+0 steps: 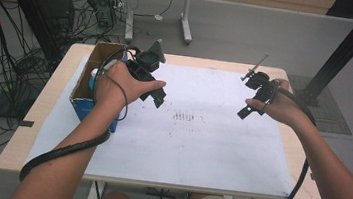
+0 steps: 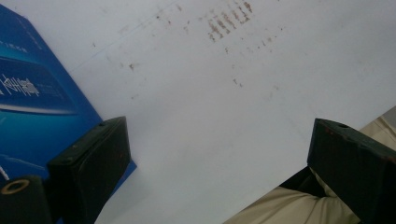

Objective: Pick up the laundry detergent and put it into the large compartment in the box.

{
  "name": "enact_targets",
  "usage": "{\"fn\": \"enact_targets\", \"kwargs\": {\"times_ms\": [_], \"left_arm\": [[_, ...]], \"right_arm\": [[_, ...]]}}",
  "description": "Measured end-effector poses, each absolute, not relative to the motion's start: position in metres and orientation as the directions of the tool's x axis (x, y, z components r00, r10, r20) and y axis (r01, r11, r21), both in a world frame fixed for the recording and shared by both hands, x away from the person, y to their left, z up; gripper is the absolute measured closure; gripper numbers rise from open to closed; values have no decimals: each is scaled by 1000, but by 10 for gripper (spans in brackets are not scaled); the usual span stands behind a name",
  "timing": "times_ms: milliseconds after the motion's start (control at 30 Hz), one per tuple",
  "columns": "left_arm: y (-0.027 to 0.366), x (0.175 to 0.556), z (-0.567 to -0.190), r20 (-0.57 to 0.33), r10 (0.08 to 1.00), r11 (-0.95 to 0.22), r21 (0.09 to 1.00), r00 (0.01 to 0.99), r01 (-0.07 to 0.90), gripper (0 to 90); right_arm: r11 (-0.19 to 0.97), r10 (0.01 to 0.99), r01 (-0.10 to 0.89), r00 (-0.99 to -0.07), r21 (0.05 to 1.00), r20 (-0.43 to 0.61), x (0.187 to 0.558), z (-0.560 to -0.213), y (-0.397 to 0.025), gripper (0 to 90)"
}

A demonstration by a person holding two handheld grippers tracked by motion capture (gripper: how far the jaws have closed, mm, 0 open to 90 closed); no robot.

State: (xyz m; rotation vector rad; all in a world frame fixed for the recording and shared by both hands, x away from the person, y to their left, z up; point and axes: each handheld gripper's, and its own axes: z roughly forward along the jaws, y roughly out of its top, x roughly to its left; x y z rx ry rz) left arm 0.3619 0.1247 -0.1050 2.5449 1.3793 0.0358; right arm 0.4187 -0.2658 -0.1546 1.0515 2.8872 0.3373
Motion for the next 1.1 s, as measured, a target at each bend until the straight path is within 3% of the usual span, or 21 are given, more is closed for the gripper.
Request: {"fn": "enact_targets", "kwargs": {"times_ms": [500, 1100], "left_arm": [[111, 360, -107, -113, 743, -628, 224, 660, 745, 67], [107, 363, -104, -120, 709, -663, 222, 695, 715, 65]], "right_arm": [[745, 640, 628, -768, 223, 26, 419, -154, -266, 65], [749, 636, 625, -771, 219, 29, 422, -156, -263, 66]]}}
